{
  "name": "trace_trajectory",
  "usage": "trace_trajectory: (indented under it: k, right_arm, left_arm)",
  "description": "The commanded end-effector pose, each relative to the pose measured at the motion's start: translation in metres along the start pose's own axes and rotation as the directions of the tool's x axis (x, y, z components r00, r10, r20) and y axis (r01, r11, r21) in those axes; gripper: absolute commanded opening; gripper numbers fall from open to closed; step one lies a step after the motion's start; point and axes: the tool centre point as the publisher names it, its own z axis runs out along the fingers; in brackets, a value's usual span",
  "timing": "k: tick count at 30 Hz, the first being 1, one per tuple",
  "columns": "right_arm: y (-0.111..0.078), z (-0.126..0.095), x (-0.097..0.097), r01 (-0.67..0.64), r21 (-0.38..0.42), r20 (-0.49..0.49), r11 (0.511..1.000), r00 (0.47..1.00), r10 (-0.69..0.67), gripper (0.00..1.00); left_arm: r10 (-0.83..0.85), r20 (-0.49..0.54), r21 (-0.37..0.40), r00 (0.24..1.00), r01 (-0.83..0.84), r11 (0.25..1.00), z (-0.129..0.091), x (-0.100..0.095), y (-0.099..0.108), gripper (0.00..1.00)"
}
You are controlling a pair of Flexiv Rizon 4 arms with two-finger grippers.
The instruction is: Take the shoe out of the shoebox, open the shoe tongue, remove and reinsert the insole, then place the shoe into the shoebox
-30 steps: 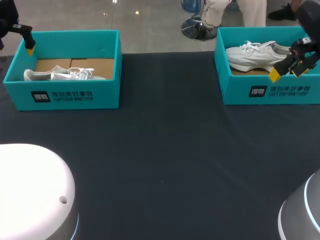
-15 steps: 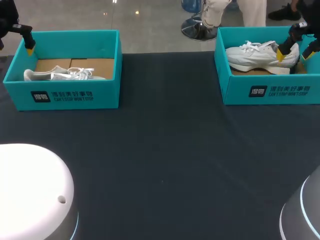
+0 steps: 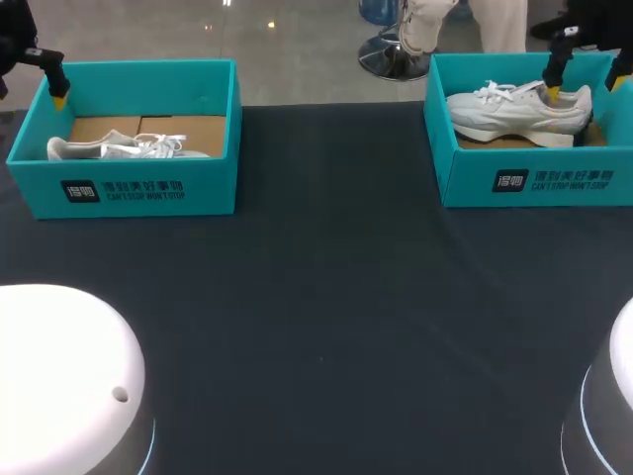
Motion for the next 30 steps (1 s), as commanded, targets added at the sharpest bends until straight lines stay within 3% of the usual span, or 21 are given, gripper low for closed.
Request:
trace_trajectory:
  k: [1, 20, 30]
  right_arm:
    - [0.005, -0.001, 0.001, -0.001, 0.068, 0.005, 0.998, 1.000, 0.001, 1.00]
    - [0.005, -0.001, 0.001, -0.001, 0.068, 0.005, 0.998, 1.000, 0.001, 1.00]
    - [0.057, 0.034, -0.036, -0.285, 0.022, 0.031, 0.958, 0.958, 0.284, 1.00]
  left_arm:
    - [0.000, -0.002, -0.002, 1.000, 0.000, 1.000, -0.001, 0.000, -0.001, 1.00]
    - [0.000, -0.002, -0.002, 1.000, 0.000, 1.000, -0.001, 0.000, -0.001, 1.00]
    - [0.000, -0.002, -0.002, 1.000, 0.000, 1.000, -0.001, 0.000, -0.001, 1.00]
